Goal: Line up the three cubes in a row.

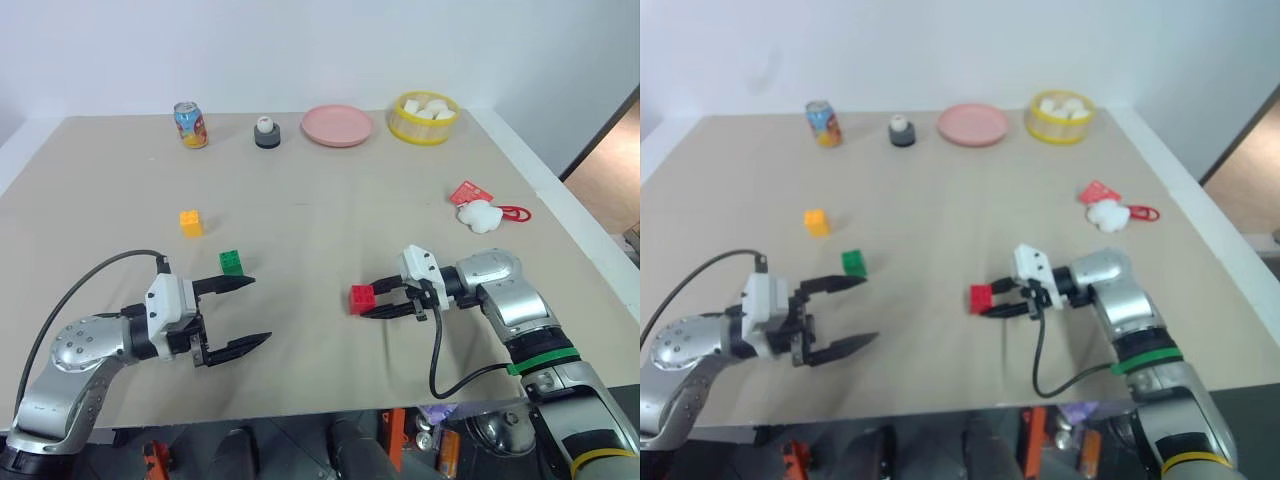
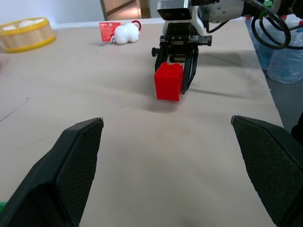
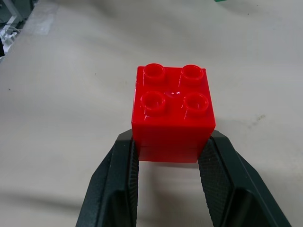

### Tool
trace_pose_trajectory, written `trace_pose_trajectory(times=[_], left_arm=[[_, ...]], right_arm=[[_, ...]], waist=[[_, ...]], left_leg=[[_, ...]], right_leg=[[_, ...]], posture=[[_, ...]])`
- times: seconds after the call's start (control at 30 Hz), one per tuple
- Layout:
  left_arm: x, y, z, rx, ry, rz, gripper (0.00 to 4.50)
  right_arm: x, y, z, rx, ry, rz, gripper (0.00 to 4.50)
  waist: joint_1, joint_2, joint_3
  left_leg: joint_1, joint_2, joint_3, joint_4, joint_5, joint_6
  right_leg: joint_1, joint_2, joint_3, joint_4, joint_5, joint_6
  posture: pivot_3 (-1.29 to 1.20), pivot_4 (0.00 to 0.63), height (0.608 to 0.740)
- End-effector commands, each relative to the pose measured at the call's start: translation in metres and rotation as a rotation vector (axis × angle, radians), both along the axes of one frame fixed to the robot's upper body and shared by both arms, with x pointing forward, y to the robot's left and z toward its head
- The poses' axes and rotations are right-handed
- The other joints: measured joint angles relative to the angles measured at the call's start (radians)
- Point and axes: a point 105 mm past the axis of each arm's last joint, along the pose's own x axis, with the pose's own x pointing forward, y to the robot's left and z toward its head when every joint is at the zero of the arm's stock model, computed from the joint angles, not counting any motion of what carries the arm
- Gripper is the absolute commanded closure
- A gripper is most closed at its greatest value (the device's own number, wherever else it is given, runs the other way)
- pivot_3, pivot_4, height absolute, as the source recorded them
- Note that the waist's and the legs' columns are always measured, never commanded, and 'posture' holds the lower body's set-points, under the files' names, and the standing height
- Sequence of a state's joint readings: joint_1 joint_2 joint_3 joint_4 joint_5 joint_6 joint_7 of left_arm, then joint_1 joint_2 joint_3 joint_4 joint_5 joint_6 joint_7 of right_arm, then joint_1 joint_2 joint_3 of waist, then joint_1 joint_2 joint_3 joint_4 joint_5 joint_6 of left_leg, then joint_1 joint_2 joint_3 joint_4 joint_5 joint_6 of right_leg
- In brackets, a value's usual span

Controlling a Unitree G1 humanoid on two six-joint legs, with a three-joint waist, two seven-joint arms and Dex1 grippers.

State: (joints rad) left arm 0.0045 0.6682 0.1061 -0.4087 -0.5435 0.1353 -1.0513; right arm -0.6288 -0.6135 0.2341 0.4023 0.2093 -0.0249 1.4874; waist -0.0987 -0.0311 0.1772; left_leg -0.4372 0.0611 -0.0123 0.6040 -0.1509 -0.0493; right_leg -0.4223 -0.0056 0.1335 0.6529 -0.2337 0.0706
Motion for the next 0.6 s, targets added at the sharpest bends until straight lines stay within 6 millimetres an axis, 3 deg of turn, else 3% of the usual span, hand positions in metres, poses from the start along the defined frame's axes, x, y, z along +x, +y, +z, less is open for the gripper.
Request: trace_pose_trajectory(times=[0.03,0.6], left_arm=[[-0.003,0.001,0.012,0.002,-0.045,0.002,0.0],[-0.002,-0.001,0.015,0.0,-0.043,0.017,0.0]], right_arm=[[0.001,0.003,0.009,0.007,-0.036,0.032,3.29],[0.007,0.004,-0.001,-0.016,-0.001,0.02,3.29]], waist=[[0.0,0.0,0.0],[0.001,0.0,0.0]], left_leg=[[0.0,0.0,0.0,0.0,0.0,0.0],[0.0,0.0,0.0,0.0,0.0,0.0]], right_leg=[[0.0,0.0,0.0,0.0,0.0,0.0],[0.0,0.0,0.0,0.0,0.0,0.0]], posture=[[0.0,0.15,0.74],[0.0,0.15,0.74]])
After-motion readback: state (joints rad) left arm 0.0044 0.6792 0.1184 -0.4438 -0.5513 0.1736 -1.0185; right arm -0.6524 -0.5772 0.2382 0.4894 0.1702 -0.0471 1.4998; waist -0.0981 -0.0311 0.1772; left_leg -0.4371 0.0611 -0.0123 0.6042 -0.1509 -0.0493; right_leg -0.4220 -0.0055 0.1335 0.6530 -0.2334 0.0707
